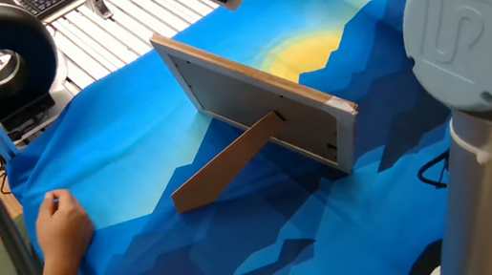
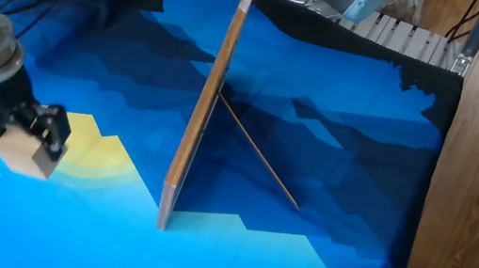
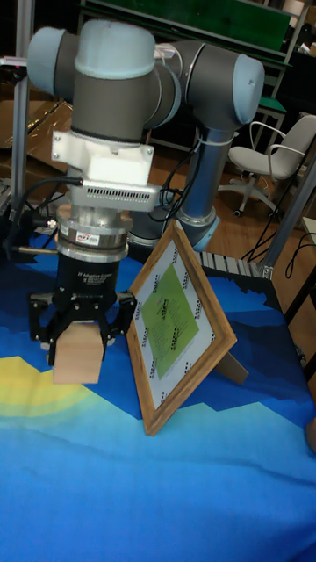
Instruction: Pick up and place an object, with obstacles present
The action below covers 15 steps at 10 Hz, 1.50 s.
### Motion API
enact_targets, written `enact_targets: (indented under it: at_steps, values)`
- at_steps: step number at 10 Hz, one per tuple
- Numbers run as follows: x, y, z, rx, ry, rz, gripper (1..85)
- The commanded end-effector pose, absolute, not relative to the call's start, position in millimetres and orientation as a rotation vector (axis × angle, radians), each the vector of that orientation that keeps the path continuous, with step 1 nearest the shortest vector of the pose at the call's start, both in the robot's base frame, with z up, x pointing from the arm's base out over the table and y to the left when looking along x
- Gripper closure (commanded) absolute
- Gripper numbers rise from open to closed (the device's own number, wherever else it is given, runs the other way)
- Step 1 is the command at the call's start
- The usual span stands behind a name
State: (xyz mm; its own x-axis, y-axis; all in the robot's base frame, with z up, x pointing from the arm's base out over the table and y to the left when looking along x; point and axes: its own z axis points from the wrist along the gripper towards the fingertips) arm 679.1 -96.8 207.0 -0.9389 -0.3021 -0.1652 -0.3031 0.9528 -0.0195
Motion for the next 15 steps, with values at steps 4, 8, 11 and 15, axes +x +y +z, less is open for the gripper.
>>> enact_targets:
  at_steps: [4, 8, 11, 15]
  values:
    - [624.1, -4.2, 290.1, -0.197, 3.077, -0.054, 84.3]
    - [636.3, 48.7, 293.5, -0.268, 3.024, -0.057, 84.3]
    - [643.5, 61.7, 294.4, -0.519, 2.958, -0.003, 84.3]
    - [608.9, 92.2, 331.9, -0.411, 3.036, 0.087, 84.3]
